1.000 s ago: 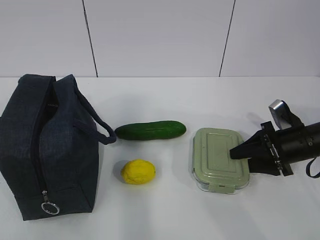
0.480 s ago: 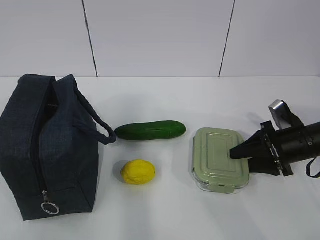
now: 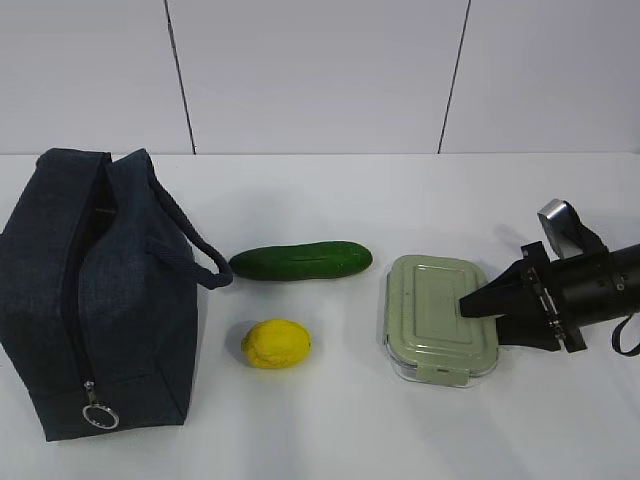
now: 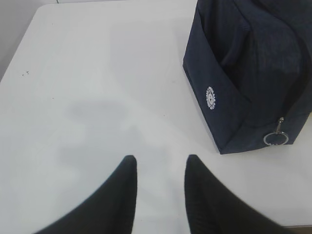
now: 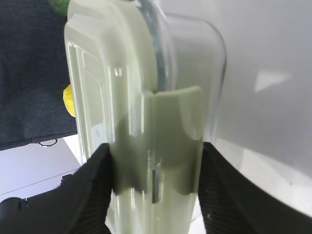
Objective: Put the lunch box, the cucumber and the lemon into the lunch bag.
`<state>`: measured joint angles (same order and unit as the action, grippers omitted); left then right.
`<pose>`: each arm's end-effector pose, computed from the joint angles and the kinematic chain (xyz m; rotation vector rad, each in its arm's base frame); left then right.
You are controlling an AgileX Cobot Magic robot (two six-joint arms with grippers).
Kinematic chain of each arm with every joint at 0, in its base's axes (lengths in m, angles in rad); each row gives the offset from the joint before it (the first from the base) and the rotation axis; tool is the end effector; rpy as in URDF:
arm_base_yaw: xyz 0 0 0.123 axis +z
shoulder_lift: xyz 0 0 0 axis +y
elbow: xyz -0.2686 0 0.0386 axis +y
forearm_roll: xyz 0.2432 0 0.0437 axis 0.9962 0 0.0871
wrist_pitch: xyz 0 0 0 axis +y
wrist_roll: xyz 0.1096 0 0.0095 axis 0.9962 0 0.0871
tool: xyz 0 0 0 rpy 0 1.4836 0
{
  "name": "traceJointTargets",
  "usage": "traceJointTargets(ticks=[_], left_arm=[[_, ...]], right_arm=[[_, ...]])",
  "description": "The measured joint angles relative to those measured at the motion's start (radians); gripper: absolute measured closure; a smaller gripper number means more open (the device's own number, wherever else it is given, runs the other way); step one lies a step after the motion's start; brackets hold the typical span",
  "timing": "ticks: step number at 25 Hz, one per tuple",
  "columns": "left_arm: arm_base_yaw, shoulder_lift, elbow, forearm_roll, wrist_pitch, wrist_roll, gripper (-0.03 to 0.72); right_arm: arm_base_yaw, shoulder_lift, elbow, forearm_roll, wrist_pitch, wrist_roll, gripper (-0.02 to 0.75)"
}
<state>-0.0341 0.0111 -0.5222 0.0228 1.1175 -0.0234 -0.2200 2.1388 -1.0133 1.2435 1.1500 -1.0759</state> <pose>0.0181 0.0016 0.2670 0.0092 2.0898 -0.0074 0.3293 0.0238 0.0730 0.0960 2.6124 1.4946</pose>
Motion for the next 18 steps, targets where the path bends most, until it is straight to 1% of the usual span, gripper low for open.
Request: traceJointTargets(ticks=[18], left_arm=[[0.0,0.0,0.0,0.0,0.0,0.0,0.446]], right_arm=[[0.0,0.0,0.0,0.006,-0.004,0.0,0.353]])
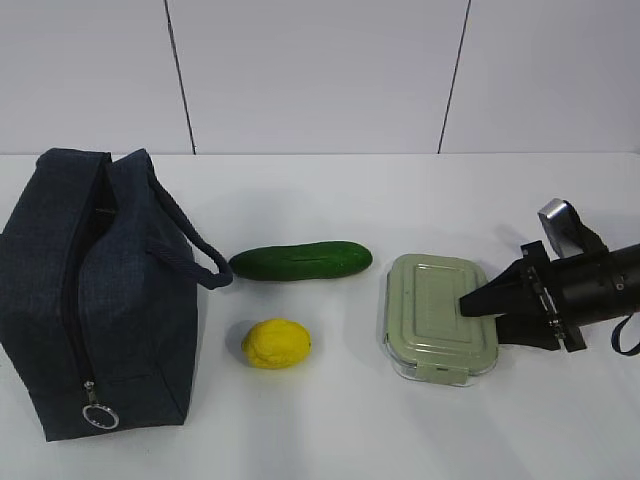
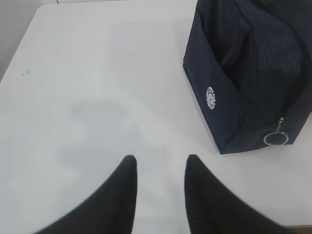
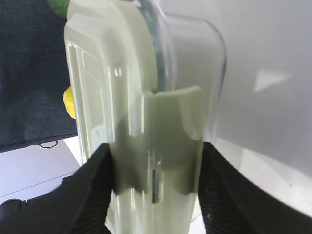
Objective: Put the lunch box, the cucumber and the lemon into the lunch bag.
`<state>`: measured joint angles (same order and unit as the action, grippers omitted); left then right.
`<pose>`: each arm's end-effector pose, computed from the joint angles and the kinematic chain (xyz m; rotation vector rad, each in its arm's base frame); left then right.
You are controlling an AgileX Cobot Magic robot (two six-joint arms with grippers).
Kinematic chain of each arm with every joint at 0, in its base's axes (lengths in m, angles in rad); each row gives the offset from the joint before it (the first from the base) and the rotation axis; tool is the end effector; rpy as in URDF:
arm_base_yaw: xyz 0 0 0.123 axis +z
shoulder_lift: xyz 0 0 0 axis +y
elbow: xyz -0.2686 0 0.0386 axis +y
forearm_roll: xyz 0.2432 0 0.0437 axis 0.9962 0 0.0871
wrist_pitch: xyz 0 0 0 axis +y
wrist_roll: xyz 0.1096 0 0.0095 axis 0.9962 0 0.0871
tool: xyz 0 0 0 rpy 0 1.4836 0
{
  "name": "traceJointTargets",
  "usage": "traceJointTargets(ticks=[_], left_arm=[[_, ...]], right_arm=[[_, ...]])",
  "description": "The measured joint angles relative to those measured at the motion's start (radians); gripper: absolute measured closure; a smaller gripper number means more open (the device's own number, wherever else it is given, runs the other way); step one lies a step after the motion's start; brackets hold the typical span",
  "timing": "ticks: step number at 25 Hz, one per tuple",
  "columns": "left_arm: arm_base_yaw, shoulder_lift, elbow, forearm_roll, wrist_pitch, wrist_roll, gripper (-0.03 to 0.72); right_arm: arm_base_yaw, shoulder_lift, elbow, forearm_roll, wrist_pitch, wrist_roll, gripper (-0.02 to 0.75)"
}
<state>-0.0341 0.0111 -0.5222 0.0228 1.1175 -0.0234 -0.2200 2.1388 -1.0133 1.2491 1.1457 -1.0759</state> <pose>0.0181 0.0016 0.2670 0.0092 2.0898 -0.0074 0.3300 0.0237 0.0729 0.1039 2.6091 1.4907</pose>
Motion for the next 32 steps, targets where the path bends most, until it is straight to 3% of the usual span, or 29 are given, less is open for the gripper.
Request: traceJointTargets(ticks=[32], left_arm=[[0.0,0.0,0.0,0.0,0.0,0.0,0.446]], right_arm=[[0.0,-0.016,0.0,0.0,-0.017,0.026,0.353]])
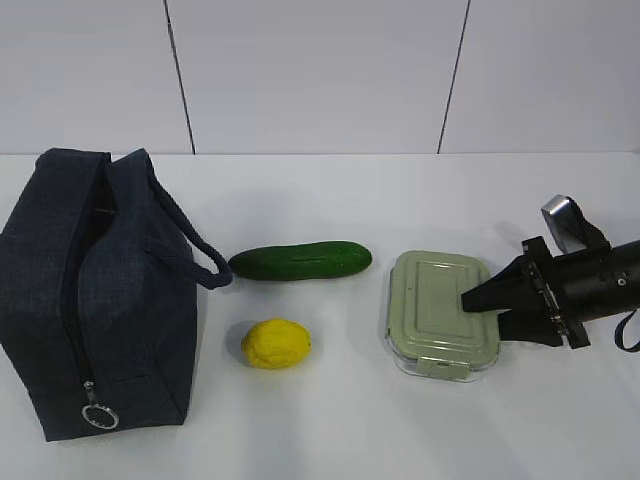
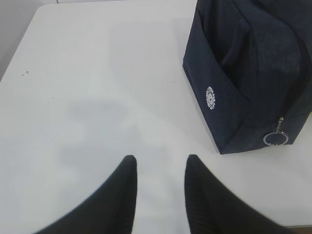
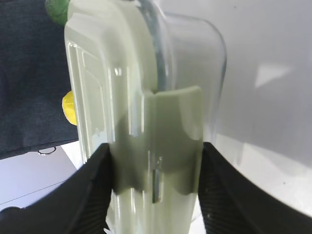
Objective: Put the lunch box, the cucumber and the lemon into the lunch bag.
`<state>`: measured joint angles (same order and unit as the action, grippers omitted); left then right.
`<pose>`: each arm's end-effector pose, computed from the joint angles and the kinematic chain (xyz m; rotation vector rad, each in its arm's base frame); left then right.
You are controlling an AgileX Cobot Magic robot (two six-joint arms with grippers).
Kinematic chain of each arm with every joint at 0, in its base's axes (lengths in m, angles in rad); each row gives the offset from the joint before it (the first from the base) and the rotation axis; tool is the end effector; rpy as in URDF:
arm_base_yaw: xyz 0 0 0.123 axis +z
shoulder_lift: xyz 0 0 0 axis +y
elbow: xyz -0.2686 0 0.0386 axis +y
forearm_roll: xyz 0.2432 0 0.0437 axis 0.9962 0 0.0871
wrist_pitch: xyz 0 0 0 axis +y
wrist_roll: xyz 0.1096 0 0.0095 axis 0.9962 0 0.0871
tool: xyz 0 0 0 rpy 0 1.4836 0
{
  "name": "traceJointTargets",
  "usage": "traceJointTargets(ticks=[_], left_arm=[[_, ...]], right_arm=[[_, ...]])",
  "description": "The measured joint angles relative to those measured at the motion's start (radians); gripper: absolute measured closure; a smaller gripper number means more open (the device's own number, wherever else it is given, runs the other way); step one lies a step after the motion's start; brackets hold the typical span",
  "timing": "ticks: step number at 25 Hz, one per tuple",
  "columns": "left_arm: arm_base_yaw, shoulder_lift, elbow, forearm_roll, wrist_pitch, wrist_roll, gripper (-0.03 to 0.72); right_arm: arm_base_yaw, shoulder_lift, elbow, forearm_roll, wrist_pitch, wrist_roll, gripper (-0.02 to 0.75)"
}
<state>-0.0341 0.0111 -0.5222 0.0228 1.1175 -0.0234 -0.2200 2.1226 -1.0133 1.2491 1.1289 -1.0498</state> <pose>0.0181 0.0016 0.2670 0.0092 2.0898 -0.0074 0.3317 0.0225 0.0767 0.1332 2.6127 1.4668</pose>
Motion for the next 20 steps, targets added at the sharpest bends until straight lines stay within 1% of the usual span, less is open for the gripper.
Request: traceJointTargets(ticks=[12,20], left_arm=[[0.0,0.0,0.0,0.0,0.0,0.0,0.446],[0.0,0.0,0.0,0.0,0.0,0.0,0.446]], right_arm=[[0.0,-0.006,0.0,0.0,-0.002,0.027,0.353],[0.0,-0.06,0.0,0.012,-0.01,0.032,0.353]])
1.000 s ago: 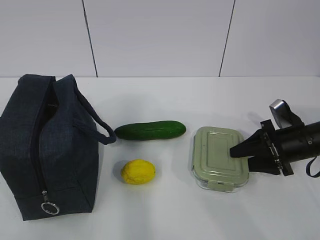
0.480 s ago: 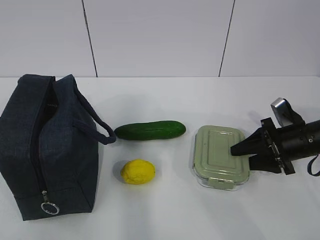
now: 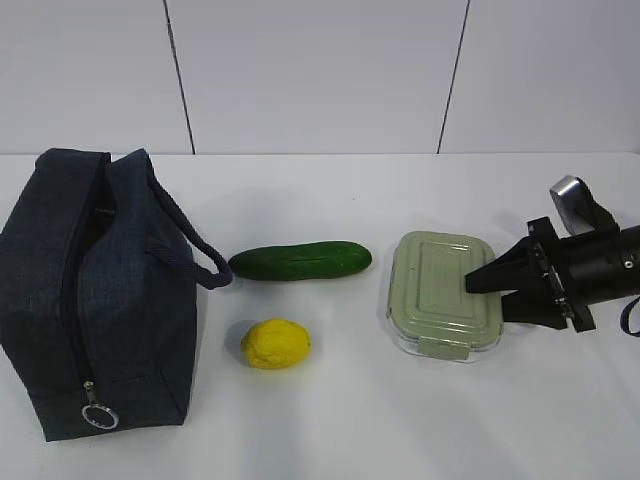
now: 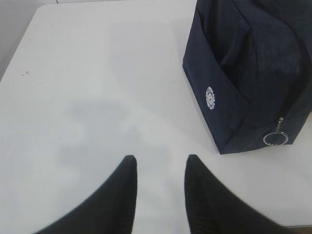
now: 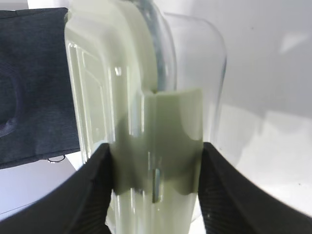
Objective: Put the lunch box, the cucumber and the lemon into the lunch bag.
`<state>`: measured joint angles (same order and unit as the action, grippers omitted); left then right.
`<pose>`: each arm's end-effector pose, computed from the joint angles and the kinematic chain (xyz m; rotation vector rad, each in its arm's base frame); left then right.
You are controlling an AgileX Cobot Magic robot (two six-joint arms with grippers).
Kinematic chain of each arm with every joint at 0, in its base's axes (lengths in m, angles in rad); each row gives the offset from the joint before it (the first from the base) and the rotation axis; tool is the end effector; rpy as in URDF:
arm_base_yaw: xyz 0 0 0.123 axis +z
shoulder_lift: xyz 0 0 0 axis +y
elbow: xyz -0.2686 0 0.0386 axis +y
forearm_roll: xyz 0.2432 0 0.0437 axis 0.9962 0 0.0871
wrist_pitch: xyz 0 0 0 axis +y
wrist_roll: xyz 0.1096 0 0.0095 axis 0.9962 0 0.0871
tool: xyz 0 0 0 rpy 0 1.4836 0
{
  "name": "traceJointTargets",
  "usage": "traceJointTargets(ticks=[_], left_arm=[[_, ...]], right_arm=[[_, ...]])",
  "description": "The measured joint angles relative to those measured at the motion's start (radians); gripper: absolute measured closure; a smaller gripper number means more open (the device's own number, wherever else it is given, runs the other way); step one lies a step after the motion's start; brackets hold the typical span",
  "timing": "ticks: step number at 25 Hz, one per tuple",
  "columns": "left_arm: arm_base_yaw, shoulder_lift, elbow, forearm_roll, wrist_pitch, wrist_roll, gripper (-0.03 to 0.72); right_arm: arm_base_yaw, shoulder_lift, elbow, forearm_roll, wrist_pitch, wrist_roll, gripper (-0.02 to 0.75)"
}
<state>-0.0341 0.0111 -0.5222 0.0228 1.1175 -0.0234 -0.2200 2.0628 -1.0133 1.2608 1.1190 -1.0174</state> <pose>0.0181 0.0016 0.2670 0.0092 2.0898 -0.0074 0.3354 0.0216 0.0958 0.1467 2.5781 1.4341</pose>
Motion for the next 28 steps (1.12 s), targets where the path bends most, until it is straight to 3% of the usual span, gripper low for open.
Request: traceJointTargets(ticks=[15,21,28], left_arm=[[0.0,0.004,-0.008,0.021,-0.006,0.0,0.446],[0.0,0.109,-0.122,0.026,-0.008,-0.008,0.446],[0.0,0.445,-0.295,-0.013,-0.088,-0.08,0.446]], right_arm=[[0.0,-0.067,0.0,0.0,0.0,0.034,0.353],[0.0,-0.078,0.0,0.0,0.002,0.045,0.353],[0.0,-0.078,0.0,0.0,0.002,0.046,0.353]])
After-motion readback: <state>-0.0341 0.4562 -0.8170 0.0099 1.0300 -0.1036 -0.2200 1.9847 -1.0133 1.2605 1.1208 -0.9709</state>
